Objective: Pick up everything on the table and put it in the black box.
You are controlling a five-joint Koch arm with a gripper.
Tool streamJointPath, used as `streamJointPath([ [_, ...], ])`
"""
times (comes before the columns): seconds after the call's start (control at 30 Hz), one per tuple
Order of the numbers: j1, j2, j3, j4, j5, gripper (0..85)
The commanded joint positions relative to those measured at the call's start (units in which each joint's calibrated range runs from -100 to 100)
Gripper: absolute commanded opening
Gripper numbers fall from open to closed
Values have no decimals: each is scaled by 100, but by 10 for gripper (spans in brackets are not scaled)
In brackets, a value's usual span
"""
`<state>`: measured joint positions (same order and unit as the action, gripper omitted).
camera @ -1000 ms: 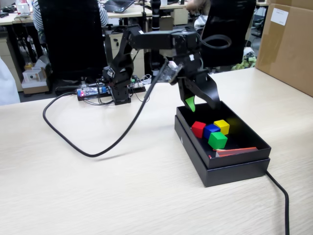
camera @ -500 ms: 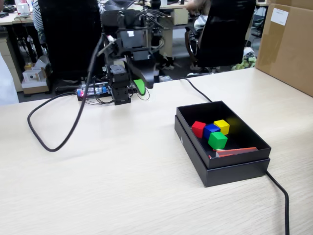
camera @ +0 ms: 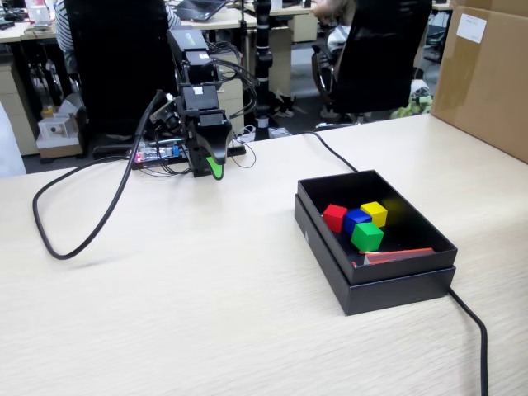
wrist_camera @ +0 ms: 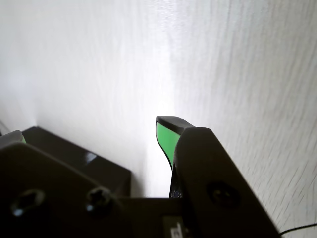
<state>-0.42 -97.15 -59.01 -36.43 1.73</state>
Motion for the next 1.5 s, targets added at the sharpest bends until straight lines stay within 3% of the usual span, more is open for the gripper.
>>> streamJointPath([
  [0.0,-34,-239,-273,624,-59,521],
  [0.43,-34,-285,-3391,3976,-586,513],
  [1.47,-24,-193,-3827,3881,-635,500],
])
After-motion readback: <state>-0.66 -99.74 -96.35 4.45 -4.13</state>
